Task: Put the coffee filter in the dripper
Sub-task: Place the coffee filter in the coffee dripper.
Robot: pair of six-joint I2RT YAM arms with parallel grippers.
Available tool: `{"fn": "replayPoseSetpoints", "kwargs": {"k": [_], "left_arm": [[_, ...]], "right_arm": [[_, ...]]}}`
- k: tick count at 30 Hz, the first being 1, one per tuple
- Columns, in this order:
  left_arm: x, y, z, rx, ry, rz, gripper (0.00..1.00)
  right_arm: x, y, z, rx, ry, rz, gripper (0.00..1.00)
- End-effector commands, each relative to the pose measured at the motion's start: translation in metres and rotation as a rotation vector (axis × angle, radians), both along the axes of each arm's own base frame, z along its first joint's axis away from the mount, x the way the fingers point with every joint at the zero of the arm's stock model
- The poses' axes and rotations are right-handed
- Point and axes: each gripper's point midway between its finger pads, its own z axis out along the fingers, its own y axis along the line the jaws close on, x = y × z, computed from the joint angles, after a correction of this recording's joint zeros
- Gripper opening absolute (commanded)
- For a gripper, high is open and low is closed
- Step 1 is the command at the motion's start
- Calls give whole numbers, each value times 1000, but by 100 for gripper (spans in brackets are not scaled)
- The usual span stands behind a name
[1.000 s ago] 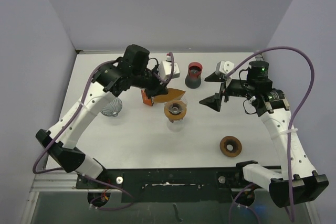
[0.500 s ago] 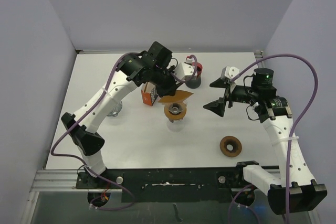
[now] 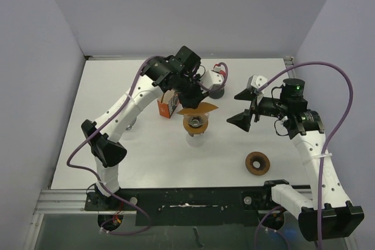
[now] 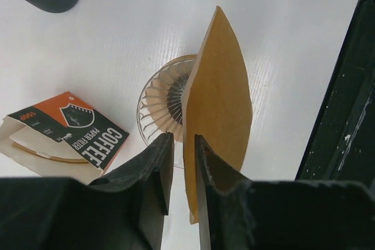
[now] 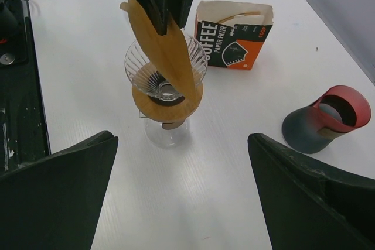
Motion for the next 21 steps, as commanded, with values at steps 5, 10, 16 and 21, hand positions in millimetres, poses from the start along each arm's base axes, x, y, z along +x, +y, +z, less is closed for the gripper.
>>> {"fn": "replayPoseSetpoints", "kwargs": {"k": [5, 10, 16, 21], "left_arm": [[-3, -1, 18, -52, 7, 38, 41], [1, 6, 20, -68, 9, 73, 49], [9, 19, 18, -84, 29, 127, 54], [14, 29, 19, -104, 32, 173, 59]], "right_arm": [[5, 3, 10, 55, -2, -9, 99], [9, 4, 9, 67, 17, -15, 98], [17, 6, 9, 96, 65, -50, 96], [34, 9, 7, 101, 136, -143, 94]]}}
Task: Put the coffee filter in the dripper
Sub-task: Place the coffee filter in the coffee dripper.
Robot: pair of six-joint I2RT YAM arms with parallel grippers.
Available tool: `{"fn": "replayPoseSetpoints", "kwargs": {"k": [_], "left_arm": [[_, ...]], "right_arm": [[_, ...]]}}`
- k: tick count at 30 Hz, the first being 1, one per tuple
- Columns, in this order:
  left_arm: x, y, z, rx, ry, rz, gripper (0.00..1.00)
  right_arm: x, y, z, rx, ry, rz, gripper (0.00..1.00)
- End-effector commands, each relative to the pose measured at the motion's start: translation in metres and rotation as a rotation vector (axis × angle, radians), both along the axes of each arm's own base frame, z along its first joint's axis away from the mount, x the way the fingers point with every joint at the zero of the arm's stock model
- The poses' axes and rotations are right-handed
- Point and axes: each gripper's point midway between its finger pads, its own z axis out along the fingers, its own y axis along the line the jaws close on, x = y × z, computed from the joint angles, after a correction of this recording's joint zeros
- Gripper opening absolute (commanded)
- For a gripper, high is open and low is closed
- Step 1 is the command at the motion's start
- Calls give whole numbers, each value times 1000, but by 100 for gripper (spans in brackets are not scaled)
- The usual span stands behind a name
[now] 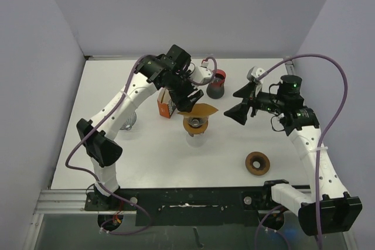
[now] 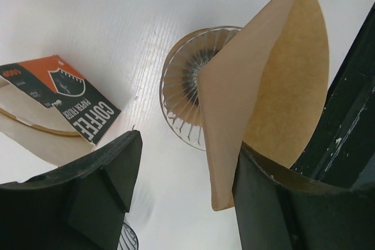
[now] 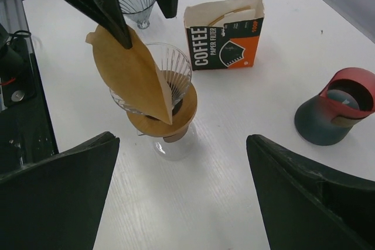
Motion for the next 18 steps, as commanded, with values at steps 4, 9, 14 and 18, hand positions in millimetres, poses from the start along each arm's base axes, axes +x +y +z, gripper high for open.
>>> {"fn": "replayPoseSetpoints", "kwargs": {"k": [4, 9, 14, 18], "left_arm": [[4, 10, 37, -150, -38, 70, 63], [5, 14, 31, -178, -10, 106, 64], [5, 13, 28, -209, 13, 121, 64], [4, 12, 27, -225, 28, 126, 65]], "right_arm": [[24, 17, 5, -12, 84, -94, 94], [36, 27, -1, -19, 182, -133, 93], [43, 39, -3, -3, 223, -117, 91], [51, 39, -5, -8, 236, -149, 89]]}}
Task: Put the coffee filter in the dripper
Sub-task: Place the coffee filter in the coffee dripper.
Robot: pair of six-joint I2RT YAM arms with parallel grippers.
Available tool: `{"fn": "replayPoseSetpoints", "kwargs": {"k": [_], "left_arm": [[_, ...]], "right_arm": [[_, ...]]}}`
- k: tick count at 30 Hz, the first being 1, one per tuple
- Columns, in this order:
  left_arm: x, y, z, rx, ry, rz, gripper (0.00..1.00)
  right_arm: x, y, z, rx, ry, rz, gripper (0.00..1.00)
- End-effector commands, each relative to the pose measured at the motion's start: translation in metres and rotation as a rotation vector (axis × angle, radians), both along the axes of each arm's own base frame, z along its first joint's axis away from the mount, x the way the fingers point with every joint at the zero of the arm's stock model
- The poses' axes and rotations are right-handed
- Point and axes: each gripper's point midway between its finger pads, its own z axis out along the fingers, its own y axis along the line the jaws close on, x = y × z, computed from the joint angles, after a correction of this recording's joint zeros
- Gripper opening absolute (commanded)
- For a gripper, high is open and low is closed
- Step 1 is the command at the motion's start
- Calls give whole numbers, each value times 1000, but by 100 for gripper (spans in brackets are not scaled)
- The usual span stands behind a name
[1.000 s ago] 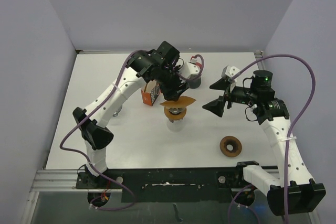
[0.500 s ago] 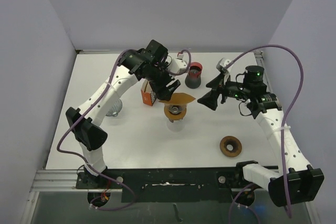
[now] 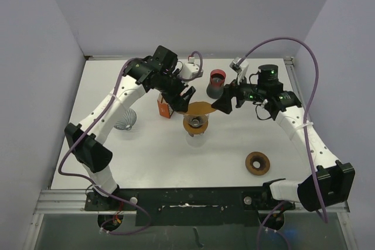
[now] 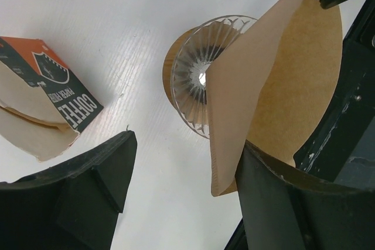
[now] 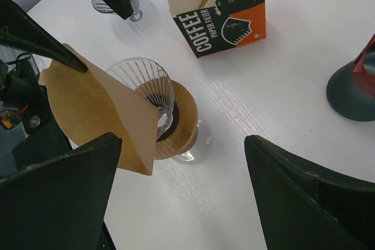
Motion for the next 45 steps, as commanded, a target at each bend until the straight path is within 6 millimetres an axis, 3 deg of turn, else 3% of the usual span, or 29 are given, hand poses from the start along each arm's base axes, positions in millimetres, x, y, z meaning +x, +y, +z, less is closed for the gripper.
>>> {"fn": "replayPoseSetpoints", "kwargs": {"k": [1, 16, 45], "left_arm": [[-1, -11, 27, -118, -40, -5, 65], [2, -9, 6, -143, 18, 95, 65], [16, -11, -14, -121, 46, 181, 65]], "right_arm": [[12, 4, 25, 24, -44, -34, 88], [16, 14, 4, -45, -11, -40, 82], [26, 27, -24, -181, -8, -51, 69]]}}
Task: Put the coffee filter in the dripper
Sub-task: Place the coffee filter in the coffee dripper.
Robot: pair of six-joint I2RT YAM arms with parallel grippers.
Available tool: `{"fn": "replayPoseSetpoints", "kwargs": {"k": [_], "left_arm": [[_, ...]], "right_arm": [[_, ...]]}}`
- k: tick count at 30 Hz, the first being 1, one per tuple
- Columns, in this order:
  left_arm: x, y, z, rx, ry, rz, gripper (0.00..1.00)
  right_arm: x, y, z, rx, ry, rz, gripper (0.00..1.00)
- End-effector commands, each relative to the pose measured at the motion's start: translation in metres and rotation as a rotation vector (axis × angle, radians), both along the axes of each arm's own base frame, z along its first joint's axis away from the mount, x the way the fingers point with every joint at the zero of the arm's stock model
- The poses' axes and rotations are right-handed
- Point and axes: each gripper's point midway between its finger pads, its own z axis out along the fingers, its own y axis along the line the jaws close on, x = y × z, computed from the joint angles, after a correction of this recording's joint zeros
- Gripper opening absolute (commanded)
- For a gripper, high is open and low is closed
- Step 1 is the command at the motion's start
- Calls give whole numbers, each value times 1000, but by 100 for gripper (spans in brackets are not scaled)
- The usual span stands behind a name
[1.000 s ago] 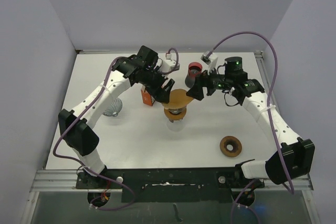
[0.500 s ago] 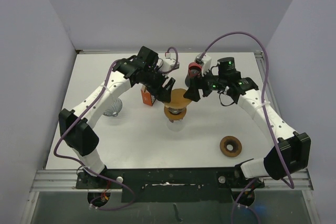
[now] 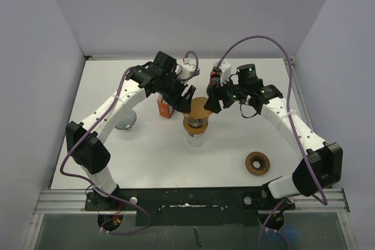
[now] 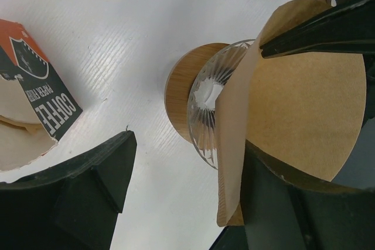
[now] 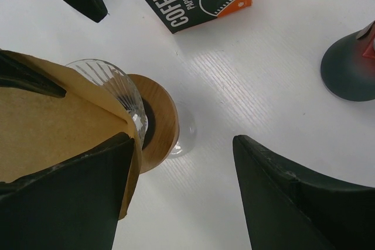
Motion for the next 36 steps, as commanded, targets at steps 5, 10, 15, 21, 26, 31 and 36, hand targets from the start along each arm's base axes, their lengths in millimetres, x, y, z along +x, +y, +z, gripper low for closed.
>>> {"fn": "replayPoseSetpoints", "kwargs": {"k": [5, 10, 15, 21, 26, 31, 36], "left_arm": [[6, -2, 9, -46, -49, 23, 65], [4, -1, 1, -44, -42, 26, 65], [5, -1, 2, -45, -46, 30, 65], [7, -1, 2, -44, -53, 37, 65], [8, -1, 1, -41, -53, 39, 65], [8, 0, -1, -38, -57, 42, 66], [7, 1, -3, -37, -61, 41, 66]], "right_arm": [[8, 7, 16, -4, -67, 11, 68], [8, 8, 11, -18, -68, 10, 67], [8, 9, 9, -25, -71, 15, 67], [5, 11, 4, -42, -80, 26, 67], [3, 10, 2, -53, -96, 32, 67], [2, 10, -3, -64, -101, 30, 67], [2, 10, -5, -71, -104, 34, 68]]}}
